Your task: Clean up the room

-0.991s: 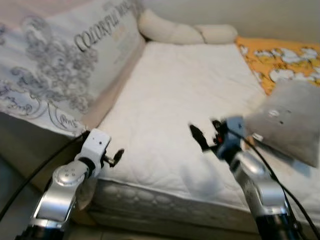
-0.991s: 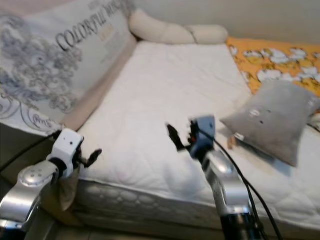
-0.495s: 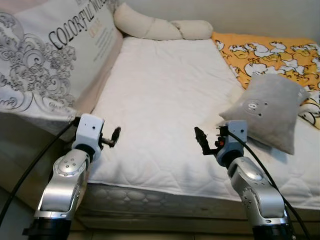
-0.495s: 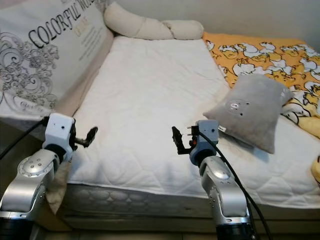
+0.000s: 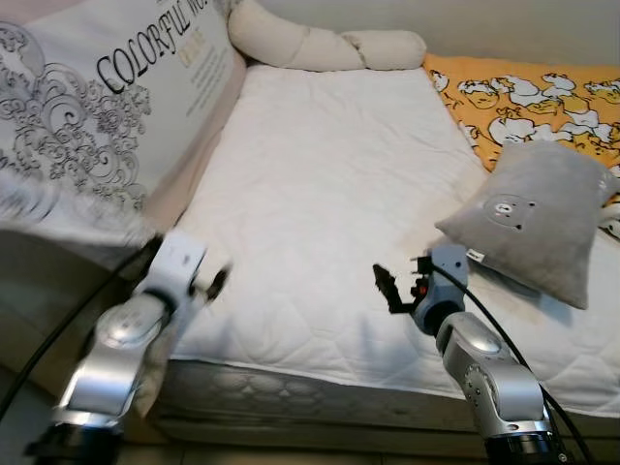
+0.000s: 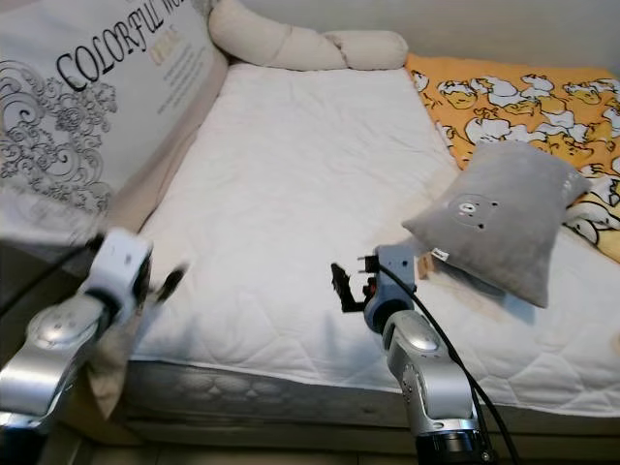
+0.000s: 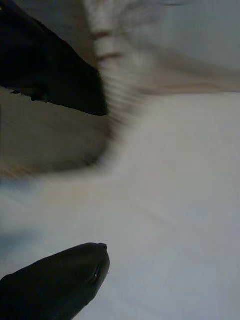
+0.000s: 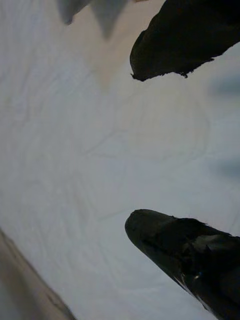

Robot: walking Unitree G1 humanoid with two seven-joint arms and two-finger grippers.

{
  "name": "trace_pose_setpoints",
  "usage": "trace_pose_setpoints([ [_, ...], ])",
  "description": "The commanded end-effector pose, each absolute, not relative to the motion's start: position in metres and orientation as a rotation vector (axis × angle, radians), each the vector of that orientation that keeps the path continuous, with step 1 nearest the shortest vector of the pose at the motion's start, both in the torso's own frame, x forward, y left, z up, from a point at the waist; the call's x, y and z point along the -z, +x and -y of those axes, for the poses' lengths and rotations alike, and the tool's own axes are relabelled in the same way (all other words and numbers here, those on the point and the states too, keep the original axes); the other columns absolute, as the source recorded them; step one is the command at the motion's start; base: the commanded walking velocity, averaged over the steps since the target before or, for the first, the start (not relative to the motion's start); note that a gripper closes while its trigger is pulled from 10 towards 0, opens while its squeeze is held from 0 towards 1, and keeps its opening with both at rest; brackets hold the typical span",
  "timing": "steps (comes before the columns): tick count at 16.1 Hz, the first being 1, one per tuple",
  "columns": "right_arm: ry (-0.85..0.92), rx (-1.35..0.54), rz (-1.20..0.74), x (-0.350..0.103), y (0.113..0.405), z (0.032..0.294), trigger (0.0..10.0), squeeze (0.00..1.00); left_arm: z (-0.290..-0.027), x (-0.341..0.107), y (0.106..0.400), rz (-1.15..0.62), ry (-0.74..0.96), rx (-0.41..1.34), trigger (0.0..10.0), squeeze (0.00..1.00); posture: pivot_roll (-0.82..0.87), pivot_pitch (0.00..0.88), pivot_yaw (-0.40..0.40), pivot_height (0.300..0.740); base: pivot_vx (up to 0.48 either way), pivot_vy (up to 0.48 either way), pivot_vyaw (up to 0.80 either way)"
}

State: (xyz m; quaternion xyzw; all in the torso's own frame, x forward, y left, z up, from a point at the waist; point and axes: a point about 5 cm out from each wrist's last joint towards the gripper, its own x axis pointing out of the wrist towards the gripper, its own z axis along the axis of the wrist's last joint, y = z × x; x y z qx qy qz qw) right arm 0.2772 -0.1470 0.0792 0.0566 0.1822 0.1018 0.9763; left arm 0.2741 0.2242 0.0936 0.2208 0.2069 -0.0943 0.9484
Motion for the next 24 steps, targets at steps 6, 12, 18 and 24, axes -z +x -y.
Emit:
trace_pose_setpoints([
  [6, 0.116, -0.263, -0.41, -0.07, 0.276, 0.145, 10.0, 0.0, -0.251, -0.084, 0.235, -0.738, 0.578, 0.477, 10.0, 0.0, 0.02, 0.0, -0.012, 0.74, 0.0, 0.0, 0.0],
  [12, 0.117, -0.281, -0.411, -0.066, 0.275, 0.145, 10.0, 0.0, -0.21, -0.125, 0.25, -0.393, 0.185, 0.605, 10.0, 0.0, 0.01, 0.0, -0.012, 0.74, 0.0, 0.0, 0.0],
  [18, 0.108, -0.276, -0.391, -0.066, 0.277, 0.146, 10.0, 0.0, -0.19, -0.146, 0.277, -0.193, 0.078, 0.435, 10.0, 0.0, 0.01, 0.0, -0.012, 0.74, 0.0, 0.0, 0.0],
  [24, 0.059, -0.18, -0.218, -0.085, 0.289, 0.147, 10.0, 0.0, -0.186, -0.135, 0.292, -0.169, 0.254, 0.235, 10.0, 0.0, 0.01, 0.0, -0.012, 0.74, 0.0, 0.0, 0.0],
])
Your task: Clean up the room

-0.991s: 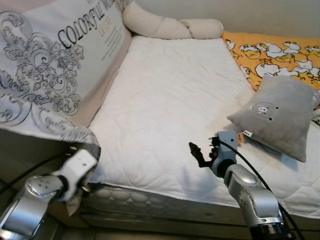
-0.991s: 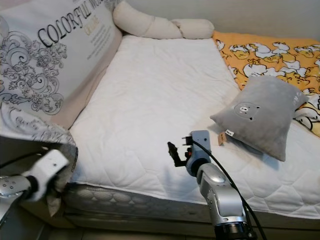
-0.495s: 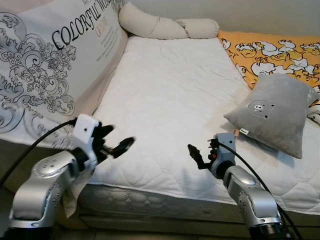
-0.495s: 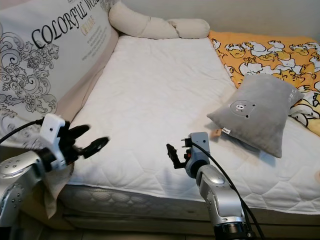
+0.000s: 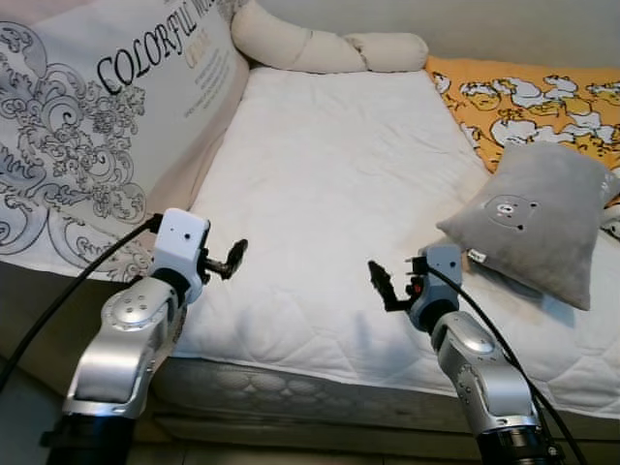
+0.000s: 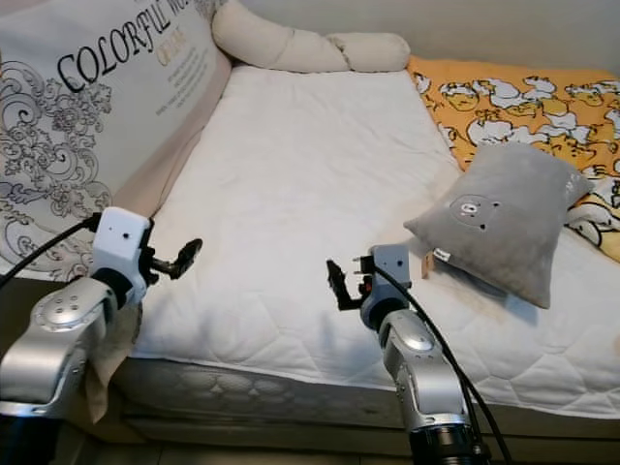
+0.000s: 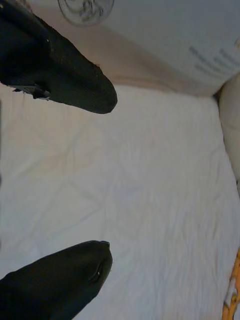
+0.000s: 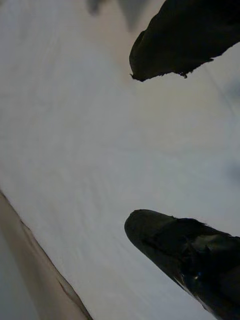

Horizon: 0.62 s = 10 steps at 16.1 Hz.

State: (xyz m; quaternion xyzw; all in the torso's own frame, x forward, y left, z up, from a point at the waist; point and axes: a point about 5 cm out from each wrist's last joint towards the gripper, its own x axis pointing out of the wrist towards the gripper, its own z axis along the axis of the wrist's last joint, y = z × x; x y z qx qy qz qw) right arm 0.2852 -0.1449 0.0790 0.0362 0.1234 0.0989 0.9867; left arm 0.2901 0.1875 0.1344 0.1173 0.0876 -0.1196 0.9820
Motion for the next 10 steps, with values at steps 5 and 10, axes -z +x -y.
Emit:
trace_pose_setpoints([
  [5, 0.01, -0.107, -0.082, -0.102, 0.297, 0.156, 10.0, 0.0, -0.193, -0.126, 0.295, -0.174, 0.217, 0.127, 10.0, 0.0, 0.01, 0.0, -0.009, 0.74, 0.0, -0.175, 0.0],
  [10, 0.057, -0.067, -0.029, -0.106, 0.298, 0.163, 10.0, 0.0, -0.192, -0.13, 0.298, -0.149, 0.235, 0.119, 10.0, 0.0, 0.02, 0.0, -0.015, 0.74, 0.0, -0.382, 0.0],
])
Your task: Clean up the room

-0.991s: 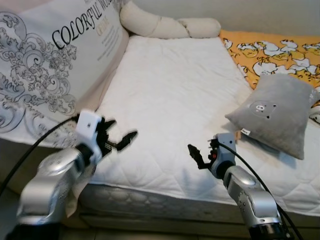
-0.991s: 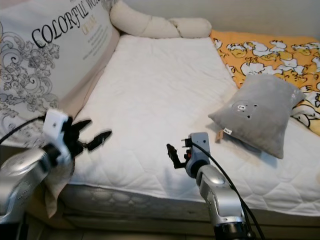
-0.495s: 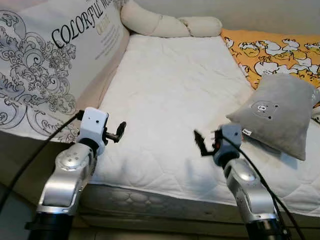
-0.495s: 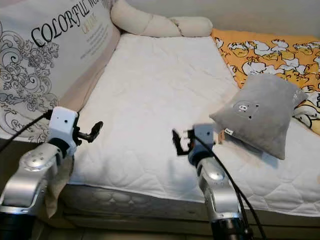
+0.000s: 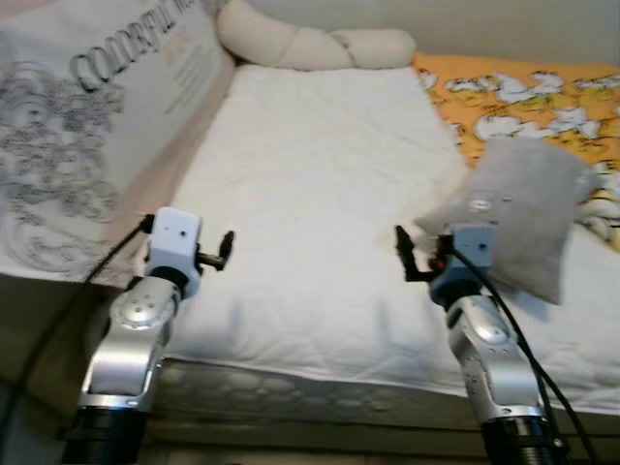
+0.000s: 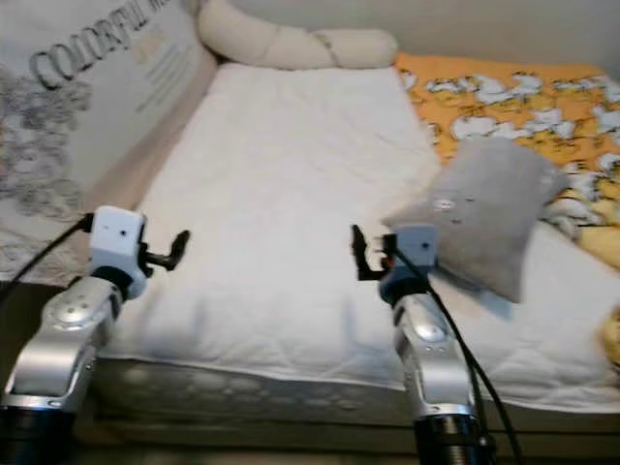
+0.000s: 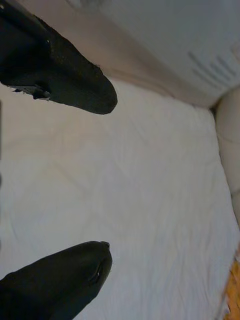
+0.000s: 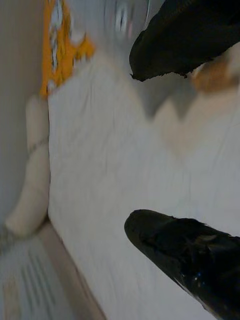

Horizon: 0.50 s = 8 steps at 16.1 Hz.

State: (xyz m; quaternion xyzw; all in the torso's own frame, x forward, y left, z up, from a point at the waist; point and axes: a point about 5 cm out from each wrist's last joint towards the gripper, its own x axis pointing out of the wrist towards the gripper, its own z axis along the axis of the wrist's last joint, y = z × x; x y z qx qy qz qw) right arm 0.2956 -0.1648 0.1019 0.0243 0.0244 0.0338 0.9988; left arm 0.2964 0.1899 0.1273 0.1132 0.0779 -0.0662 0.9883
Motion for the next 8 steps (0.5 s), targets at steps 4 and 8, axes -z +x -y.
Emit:
trace_pose_setpoints([
  [4, 0.068, -0.073, -0.033, -0.1055, 0.2988, 0.1622, 10.0, 0.0, -0.1906, -0.1298, 0.2983, -0.146, 0.24, 0.119, 10.0, 0.0, 0.01, 0.0, -0.014, 0.74, 0.0, -0.406, 0.0],
  [8, 0.065, -0.078, -0.045, -0.1018, 0.2982, 0.1604, 10.0, 0.0, -0.1891, -0.1298, 0.2989, -0.144, 0.272, 0.131, 10.0, 0.0, 0.01, 0.0, -0.016, 0.74, 0.0, -0.407, 0.0],
])
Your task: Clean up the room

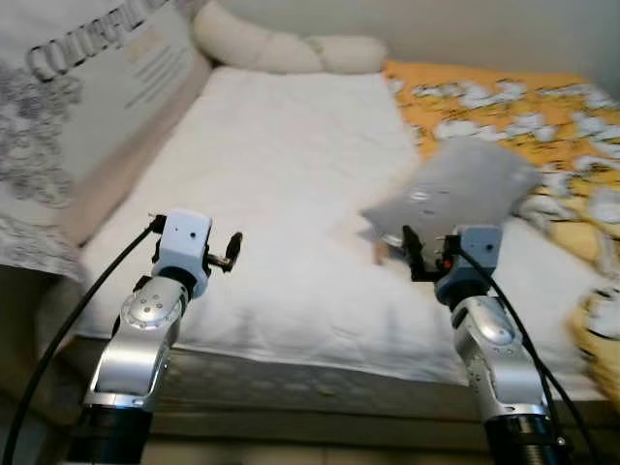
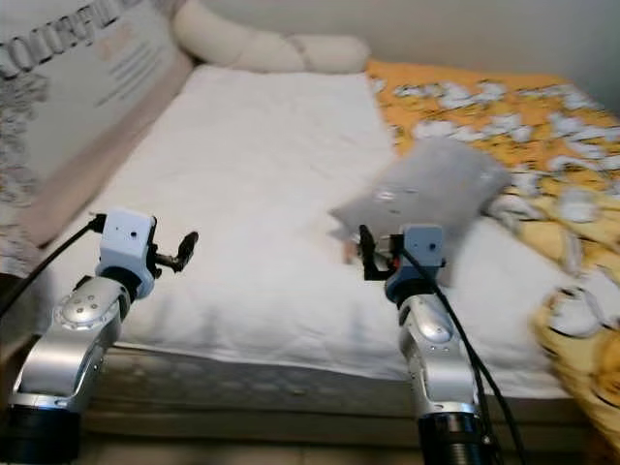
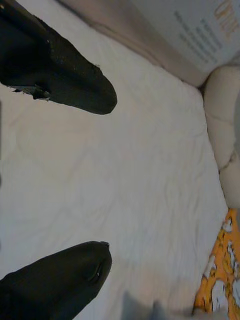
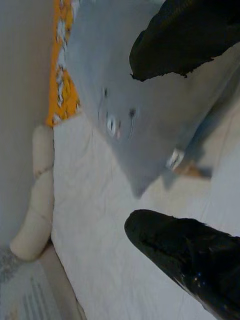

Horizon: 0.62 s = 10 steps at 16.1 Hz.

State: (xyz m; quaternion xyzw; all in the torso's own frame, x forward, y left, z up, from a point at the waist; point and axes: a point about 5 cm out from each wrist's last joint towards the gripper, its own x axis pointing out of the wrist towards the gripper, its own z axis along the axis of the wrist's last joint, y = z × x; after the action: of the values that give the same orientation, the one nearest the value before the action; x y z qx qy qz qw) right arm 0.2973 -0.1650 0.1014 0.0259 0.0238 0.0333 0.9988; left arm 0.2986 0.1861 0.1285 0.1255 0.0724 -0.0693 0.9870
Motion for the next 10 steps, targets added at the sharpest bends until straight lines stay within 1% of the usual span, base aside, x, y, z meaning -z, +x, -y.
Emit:
trace_pose_setpoints([
  [1, 0.065, -0.078, -0.045, -0.1018, 0.2983, 0.1603, 10.0, 0.0, -0.1891, -0.1299, 0.2991, -0.144, 0.272, 0.13, 10.0, 0.0, 0.01, 0.0, -0.013, 0.74, 0.0, -0.409, 0.0],
  [4, 0.067, -0.082, -0.05, -0.1009, 0.2981, 0.159, 10.0, 0.0, -0.1891, -0.13, 0.2999, -0.143, 0.278, 0.131, 10.0, 0.0, 0.01, 0.0, -0.013, 0.74, 0.0, -0.405, 0.0],
  [7, 0.057, -0.091, -0.061, -0.0993, 0.2979, 0.1569, 10.0, 0.0, -0.1895, -0.1331, 0.3006, -0.13, 0.217, 0.124, 10.0, 0.0, 0.01, 0.0, -0.012, 0.74, 0.0, 0.0, 0.0],
  [10, 0.047, -0.098, -0.07, -0.0978, 0.2981, 0.1545, 10.0, 0.0, -0.1912, -0.1322, 0.3002, -0.136, 0.209, 0.135, 10.0, 0.0, 0.01, 0.0, -0.014, 0.74, 0.0, 0.0, 0.0],
])
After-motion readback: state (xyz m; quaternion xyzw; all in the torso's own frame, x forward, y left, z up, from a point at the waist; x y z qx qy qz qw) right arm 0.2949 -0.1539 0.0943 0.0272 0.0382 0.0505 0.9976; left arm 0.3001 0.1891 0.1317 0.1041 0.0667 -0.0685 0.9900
